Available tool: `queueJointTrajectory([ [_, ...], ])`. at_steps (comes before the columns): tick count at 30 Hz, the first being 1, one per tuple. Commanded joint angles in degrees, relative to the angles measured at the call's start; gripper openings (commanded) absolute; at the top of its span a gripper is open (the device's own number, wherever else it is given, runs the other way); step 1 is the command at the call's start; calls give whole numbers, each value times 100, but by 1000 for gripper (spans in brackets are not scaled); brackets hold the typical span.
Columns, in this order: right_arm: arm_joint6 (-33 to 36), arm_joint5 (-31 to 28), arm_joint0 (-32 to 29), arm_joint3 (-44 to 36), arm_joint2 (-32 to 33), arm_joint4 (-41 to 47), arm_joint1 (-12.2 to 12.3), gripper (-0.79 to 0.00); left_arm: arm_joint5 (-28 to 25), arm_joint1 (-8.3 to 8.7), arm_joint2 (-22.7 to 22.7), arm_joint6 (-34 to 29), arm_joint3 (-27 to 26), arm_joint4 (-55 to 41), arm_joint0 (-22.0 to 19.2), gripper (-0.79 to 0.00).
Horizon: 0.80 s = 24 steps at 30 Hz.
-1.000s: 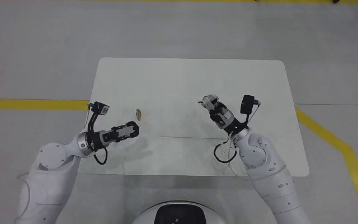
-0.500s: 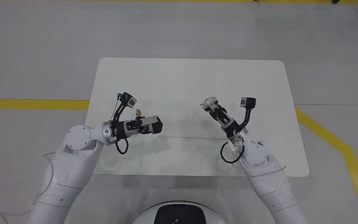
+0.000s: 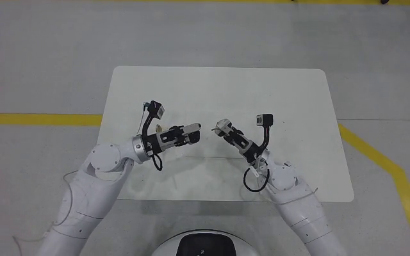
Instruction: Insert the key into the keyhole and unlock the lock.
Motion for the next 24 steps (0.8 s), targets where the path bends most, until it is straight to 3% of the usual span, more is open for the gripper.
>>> queueJointTrajectory([
  [1,-5,-37,-20,-12,-12,36,-7,-785,21,-19,97,68,34,55,-60,-206],
  [7,69,-159,-21,-52,-34,237,-27,-785,29,-83,427,186,134,257,-227,-231],
  [10,130,-172,-19,-47,-58,293,-36,-785,31,-114,534,277,195,286,-300,-314],
  [11,152,-175,-20,-46,-61,305,-38,-785,57,-124,558,302,217,257,-322,-397],
  [24,283,-178,-92,-104,51,391,-30,-785,347,-203,760,553,363,223,-468,-597],
])
